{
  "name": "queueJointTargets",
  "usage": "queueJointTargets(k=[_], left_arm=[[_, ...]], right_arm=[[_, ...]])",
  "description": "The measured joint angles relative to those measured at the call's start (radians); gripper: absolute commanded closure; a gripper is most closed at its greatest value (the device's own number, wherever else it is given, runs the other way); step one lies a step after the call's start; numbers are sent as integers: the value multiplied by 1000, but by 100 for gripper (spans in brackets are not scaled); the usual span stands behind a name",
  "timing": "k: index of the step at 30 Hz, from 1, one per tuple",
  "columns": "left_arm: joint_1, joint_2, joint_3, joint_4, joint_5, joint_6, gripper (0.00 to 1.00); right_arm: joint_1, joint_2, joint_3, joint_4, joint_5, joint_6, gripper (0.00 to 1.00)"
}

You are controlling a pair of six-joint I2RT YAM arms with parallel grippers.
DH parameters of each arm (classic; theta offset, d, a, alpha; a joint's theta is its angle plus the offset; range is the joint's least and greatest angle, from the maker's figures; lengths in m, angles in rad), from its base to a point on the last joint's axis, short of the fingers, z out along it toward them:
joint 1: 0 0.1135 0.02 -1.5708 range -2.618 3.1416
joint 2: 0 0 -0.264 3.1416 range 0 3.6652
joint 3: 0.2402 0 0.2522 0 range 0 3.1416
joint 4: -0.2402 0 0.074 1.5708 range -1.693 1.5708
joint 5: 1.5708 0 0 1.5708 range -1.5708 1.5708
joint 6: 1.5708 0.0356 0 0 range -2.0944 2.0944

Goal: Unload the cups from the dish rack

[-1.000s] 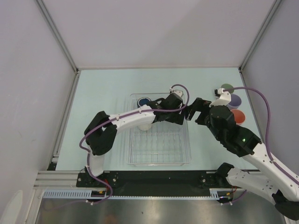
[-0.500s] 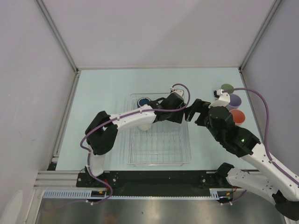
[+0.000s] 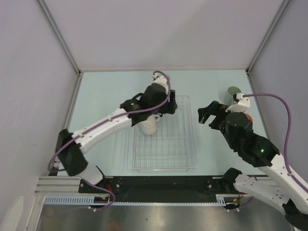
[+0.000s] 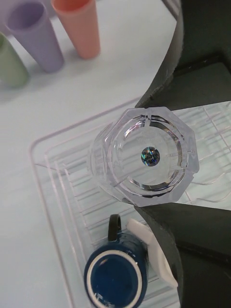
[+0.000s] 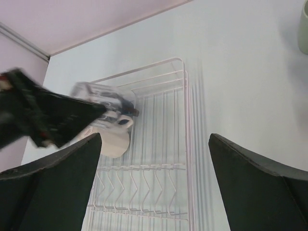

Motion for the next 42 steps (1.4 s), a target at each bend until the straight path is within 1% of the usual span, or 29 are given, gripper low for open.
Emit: queueJointTargets(k=[3, 5, 9, 11, 12, 13, 15, 17, 20, 25, 30, 35, 42], left_arm=[[42, -142, -72, 74, 43, -17, 100], [79, -246, -160, 157, 97, -47, 100], [153, -385, -343, 303, 233, -129, 100], [185, -420, -433, 387, 301, -171, 100], [209, -441, -509, 474, 347, -208, 100], [223, -458, -562, 520, 377, -233, 100], [259, -489, -693, 662, 444, -306, 100], [285, -494, -789, 793, 509, -380, 100], [306, -473, -869, 967, 582, -476, 100], [316, -392, -932, 1306, 694, -631, 100], [320, -307, -949, 1530, 745, -738, 100], [322, -264, -953, 1632, 772, -797, 100], [322, -255, -953, 1675, 799, -830, 100]], right_arm=[[0, -11, -1, -8, -2, 8, 0], [0, -23, -11, 2, -12, 19, 0], [0, -82, -107, 70, -61, 33, 0], [0, -115, -163, 105, -93, 39, 0], [0, -129, -187, 126, -109, 43, 1], [0, -138, -202, 138, -121, 46, 1], [0, -151, -228, 175, -150, 50, 1], [0, -157, -247, 224, -181, 56, 3], [0, -166, -284, 312, -241, 71, 6], [-1, -167, -340, 457, -364, 107, 9], [0, -151, -372, 571, -453, 150, 10], [0, -122, -377, 637, -502, 169, 13], [5, -35, -377, 715, -542, 176, 16]])
